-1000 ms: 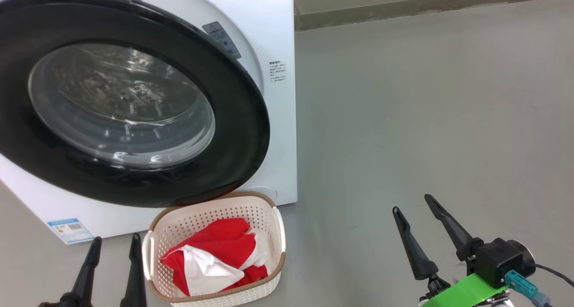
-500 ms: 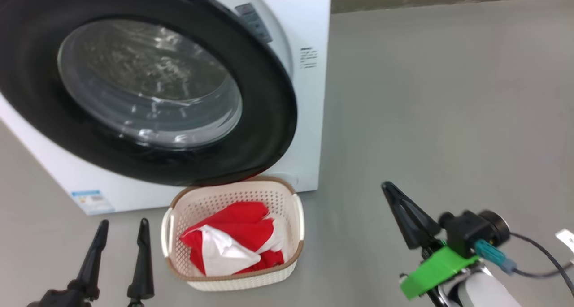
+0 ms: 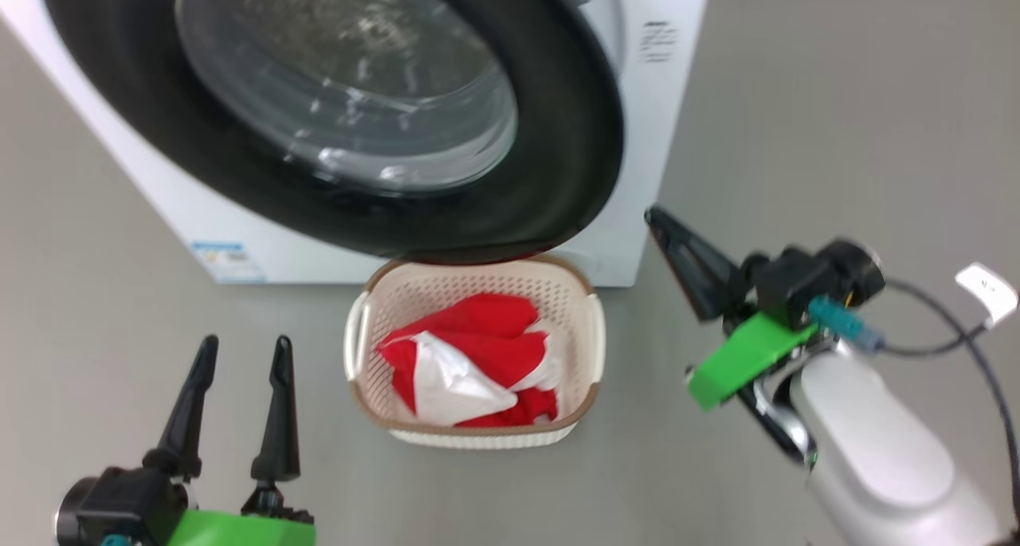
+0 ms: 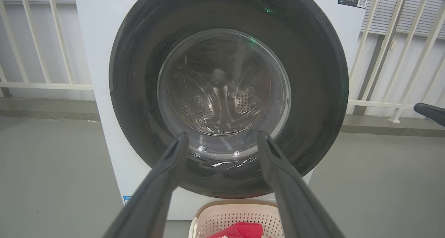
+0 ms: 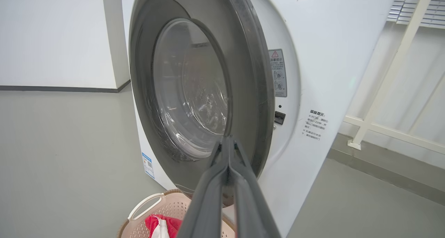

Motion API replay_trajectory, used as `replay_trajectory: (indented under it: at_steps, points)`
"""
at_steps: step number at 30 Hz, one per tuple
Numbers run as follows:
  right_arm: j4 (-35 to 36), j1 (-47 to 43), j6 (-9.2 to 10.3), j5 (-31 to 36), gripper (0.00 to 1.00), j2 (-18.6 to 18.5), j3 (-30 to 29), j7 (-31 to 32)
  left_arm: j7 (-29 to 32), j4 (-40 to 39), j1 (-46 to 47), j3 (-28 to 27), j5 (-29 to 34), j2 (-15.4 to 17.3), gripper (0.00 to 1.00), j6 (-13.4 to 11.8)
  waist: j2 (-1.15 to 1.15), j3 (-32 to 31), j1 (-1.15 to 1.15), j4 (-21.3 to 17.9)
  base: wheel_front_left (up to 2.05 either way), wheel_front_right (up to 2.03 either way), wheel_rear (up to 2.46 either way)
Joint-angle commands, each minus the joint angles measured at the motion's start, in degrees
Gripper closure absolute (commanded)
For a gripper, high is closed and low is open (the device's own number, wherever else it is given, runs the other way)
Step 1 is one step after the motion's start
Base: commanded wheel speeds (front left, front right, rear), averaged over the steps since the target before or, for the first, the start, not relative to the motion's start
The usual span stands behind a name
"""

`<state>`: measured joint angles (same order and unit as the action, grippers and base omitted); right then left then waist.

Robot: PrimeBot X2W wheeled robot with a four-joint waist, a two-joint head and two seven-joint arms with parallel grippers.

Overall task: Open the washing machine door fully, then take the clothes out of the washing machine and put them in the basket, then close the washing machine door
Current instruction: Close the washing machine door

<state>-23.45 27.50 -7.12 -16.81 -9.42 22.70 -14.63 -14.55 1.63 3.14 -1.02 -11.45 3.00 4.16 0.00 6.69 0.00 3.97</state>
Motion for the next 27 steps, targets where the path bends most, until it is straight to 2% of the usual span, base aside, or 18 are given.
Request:
replay_trajectory:
  at_steps: [1, 15, 21, 27]
  points:
    - [0.0, 3.3, -0.36, -0.7, 1.0, -0.5, 1.3, -0.4, -0.4, -1.6, 2.6, -1.5, -0.7, 0.4, 0.0, 0.5, 0.0, 3.6, 0.0, 4.1, 0.0, 0.0, 0.0]
    - [-8.4, 17.8, -0.36, -3.1, 1.0, -3.7, 3.0, -0.4, -0.4, -0.9, 5.7, 0.9, -3.3, -0.1, 0.0, -0.5, 0.0, 9.6, 0.0, 12.4, 0.0, 0.0, 0.0]
    - [-10.8, 21.7, -0.36, -1.7, 1.0, -4.2, -2.5, -0.4, -0.4, -1.1, 6.8, 2.1, -3.7, -0.1, 0.0, 0.0, 0.0, 11.6, 0.0, 14.6, 0.0, 0.0, 0.0]
    - [-13.1, 24.9, -0.36, 1.6, 1.0, -2.9, -7.4, -0.4, -0.4, -1.1, 7.4, 2.5, -4.8, -0.1, 0.0, 0.3, 0.0, 13.1, 0.0, 15.3, 0.0, 0.0, 0.0]
